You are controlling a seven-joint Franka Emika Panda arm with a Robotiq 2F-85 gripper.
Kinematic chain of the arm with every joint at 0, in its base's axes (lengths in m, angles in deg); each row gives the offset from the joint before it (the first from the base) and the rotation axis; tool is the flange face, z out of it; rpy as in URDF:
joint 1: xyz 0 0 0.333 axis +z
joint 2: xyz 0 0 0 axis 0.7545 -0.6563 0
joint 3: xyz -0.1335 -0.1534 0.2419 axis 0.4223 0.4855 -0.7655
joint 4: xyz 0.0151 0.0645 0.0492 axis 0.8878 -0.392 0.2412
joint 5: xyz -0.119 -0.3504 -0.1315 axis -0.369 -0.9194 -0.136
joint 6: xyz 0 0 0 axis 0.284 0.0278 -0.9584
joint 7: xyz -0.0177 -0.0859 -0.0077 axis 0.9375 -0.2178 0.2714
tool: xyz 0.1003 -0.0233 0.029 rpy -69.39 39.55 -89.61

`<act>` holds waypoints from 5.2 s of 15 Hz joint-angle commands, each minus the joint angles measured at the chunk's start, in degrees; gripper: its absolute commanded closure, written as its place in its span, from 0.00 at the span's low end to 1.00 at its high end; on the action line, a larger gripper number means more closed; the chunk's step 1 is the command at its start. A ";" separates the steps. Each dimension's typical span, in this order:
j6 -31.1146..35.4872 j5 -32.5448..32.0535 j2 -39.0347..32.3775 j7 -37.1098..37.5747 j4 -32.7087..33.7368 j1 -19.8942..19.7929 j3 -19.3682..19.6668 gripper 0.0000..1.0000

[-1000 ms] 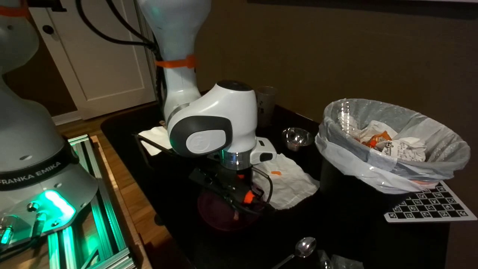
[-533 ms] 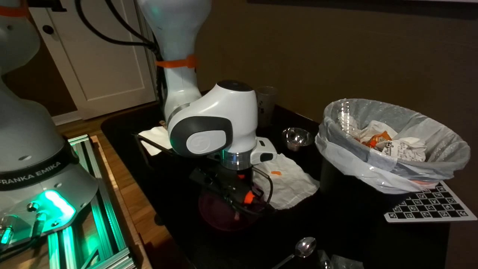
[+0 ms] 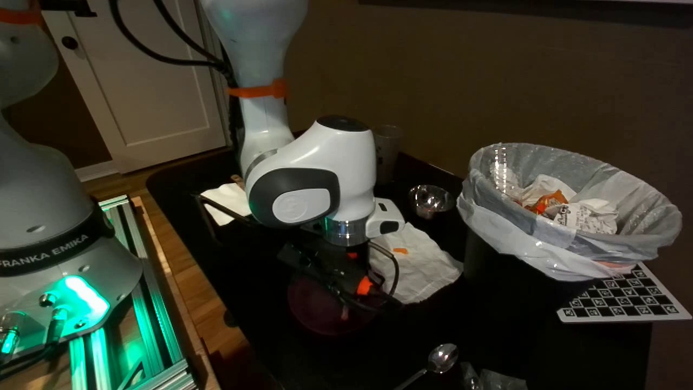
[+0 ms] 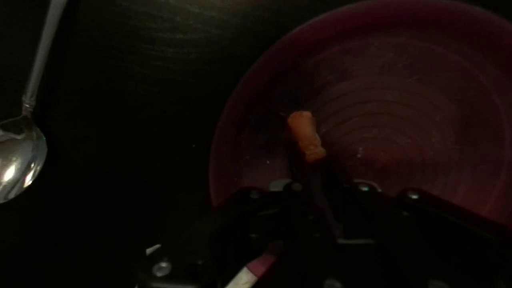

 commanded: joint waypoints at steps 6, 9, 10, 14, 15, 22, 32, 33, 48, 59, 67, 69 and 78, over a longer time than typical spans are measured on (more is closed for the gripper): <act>0.16 -0.75 0.21 0.35 0.42 -0.91 -0.66 1.00; 0.18 -0.84 0.68 0.38 0.28 -0.54 -0.33 0.90; 0.10 -0.99 1.26 0.25 -0.02 -0.44 -0.24 0.92; -0.15 -1.37 3.03 -0.47 -0.98 -1.04 -0.73 0.98; -0.44 -1.45 3.32 -0.73 -1.14 -1.25 -1.01 1.00; -4.95 -0.78 3.06 -2.14 -0.73 -2.01 -1.68 0.45; -6.87 0.04 2.27 -3.87 0.02 -2.82 -1.78 0.51; -6.88 0.11 2.13 -4.03 0.09 -3.03 -1.93 0.61; -6.92 0.24 1.62 -4.79 0.82 -3.31 -1.33 0.63; -7.10 0.18 0.35 -4.73 1.87 -3.14 -1.12 0.84; -6.91 -0.06 0.32 -4.91 1.99 -2.97 -0.88 0.60; -6.89 -0.05 0.04 -5.20 2.14 -3.09 -0.96 0.68; -6.67 -0.02 0.01 -5.84 2.18 -3.15 -1.06 0.98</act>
